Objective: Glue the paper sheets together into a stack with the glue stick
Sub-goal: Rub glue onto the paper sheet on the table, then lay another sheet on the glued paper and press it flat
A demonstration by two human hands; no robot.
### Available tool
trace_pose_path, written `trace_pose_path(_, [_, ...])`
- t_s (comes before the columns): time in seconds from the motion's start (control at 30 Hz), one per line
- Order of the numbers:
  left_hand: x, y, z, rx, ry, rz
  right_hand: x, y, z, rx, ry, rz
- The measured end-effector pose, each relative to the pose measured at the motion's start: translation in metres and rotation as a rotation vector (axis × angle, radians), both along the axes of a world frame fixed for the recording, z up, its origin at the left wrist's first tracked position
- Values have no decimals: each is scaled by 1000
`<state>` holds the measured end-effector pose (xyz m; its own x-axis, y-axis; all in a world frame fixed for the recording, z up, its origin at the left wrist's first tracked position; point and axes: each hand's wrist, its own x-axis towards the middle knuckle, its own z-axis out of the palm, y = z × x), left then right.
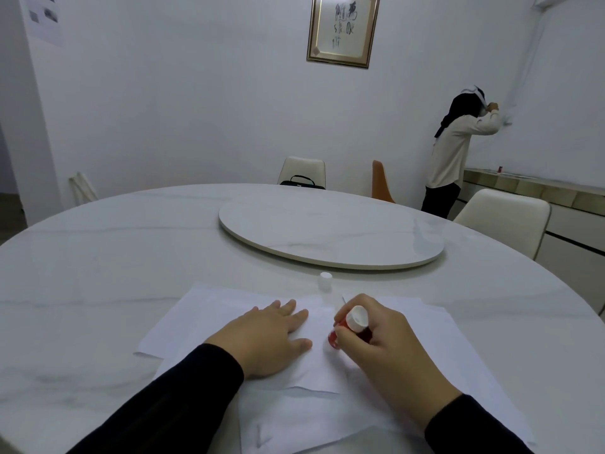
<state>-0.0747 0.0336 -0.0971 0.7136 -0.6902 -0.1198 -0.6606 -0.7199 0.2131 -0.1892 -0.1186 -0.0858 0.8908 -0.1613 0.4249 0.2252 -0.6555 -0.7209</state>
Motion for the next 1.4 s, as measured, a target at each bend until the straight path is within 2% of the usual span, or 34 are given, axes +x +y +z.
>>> trace_pose_path(0.17, [1,0,0,21,-2,4,-24,6,3,-13,19,97])
trace_pose_path(0.27, [1,1,-1,10,0,4,-31,4,5,78,52,156])
trace_pose_path(0.33, [2,1,-2,1,-6,19,-33,-2,10,265,-39,211])
trace_pose_path(0.47, [6,-3,0,-2,-8,90,-22,-29,31,837,-309,223])
trace_pose_path(0.53, [7,-8,1,4,-23,125,-6,-43,44,1017,-316,159])
trace_pose_path(0.6, [7,-13,0,0,-50,147,16,-56,54,1105,-303,55])
trace_pose_path(0.67, [6,-15,-3,-21,-67,158,40,-64,56,1036,-281,-61])
trace_pose_path(0.77, [7,-12,-5,-48,-85,158,77,-72,42,748,-174,-240])
trace_pose_path(0.93, [6,-10,-8,-71,-115,160,120,-72,9,427,-22,-368])
trace_pose_path(1.13, [8,-13,-10,-76,-122,157,140,-81,-6,327,38,-423])
trace_pose_path(1.3, [10,-12,-10,-85,-133,156,117,-96,1,340,46,-491])
trace_pose_path(1.33, [9,-12,-11,-81,-134,155,106,-103,5,252,98,-471])
trace_pose_path(1.4, [8,-14,-11,-63,-137,146,84,-117,12,-66,354,-331])
